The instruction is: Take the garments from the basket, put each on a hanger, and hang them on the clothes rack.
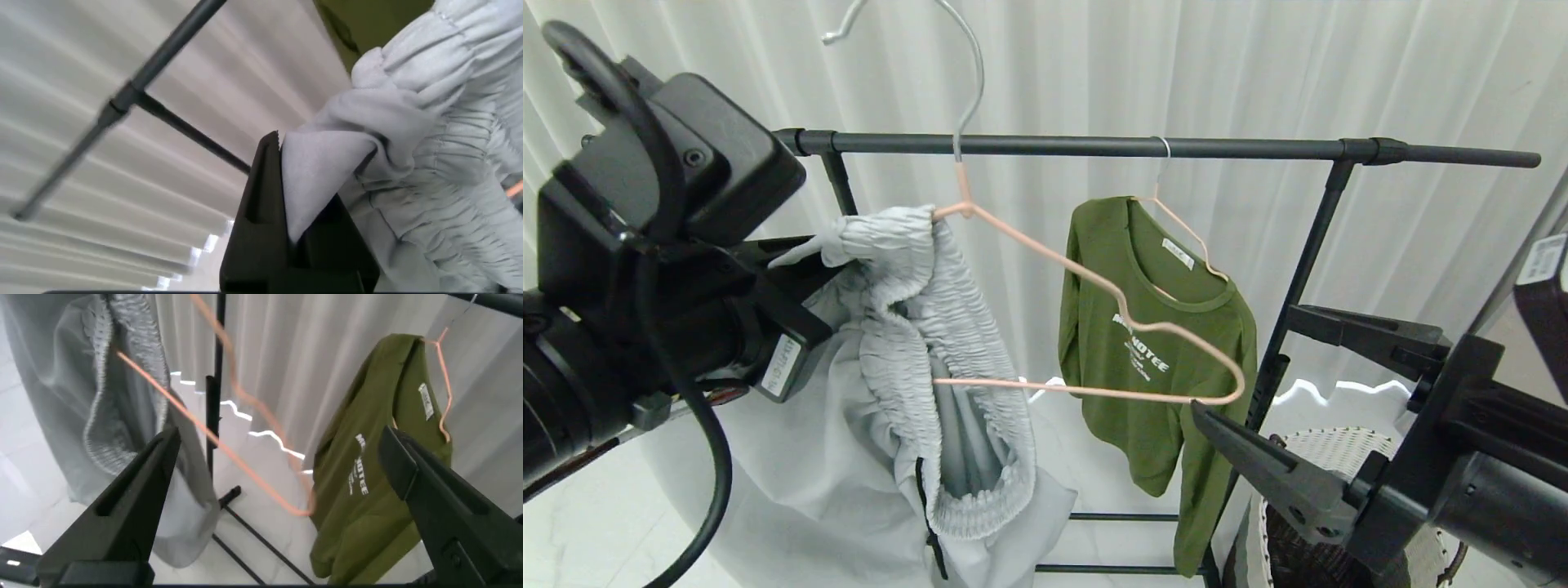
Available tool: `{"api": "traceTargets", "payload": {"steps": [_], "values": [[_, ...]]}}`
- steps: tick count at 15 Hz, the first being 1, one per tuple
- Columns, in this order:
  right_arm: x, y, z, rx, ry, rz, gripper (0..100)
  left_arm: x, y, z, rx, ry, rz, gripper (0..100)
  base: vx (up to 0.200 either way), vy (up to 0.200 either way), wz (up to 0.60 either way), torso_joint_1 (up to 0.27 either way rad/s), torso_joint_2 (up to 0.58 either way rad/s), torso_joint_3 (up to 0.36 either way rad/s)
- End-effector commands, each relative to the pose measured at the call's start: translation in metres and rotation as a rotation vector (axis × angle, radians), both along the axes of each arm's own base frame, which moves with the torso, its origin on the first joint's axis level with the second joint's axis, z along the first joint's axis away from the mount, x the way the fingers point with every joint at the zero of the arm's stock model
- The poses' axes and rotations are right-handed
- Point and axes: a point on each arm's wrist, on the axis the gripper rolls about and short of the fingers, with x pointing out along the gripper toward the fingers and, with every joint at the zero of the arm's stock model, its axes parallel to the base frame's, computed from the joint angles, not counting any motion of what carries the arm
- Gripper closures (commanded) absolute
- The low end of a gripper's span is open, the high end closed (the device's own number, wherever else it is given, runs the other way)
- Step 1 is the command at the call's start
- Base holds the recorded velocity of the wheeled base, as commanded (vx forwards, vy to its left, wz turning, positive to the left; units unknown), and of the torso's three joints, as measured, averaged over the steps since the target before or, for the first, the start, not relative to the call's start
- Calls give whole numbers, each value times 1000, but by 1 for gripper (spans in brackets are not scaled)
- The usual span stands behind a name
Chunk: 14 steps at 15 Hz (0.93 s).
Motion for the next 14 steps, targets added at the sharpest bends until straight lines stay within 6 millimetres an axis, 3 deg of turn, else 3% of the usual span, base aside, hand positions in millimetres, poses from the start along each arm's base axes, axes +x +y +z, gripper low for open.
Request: {"api": "traceTargets", "payload": {"steps": [1, 5, 8, 14], "values": [[0, 2, -1, -5, 1, 23, 0, 5, -4, 5, -41, 0, 32, 100, 0, 0, 0, 0, 0, 0], [-1, 14, -9, -40, 20, 58, 0, 6, -10, 12, -129, 2, 37, 100, 0, 0, 0, 0, 0, 0], [-5, 40, -19, 2, 112, 108, 0, 8, -23, 21, -195, 2, 2, 100, 0, 0, 0, 0, 0, 0], [25, 90, -25, 126, 254, -21, 0, 6, -32, 28, -264, 3, -12, 100, 0, 0, 0, 0, 0, 0]]}}
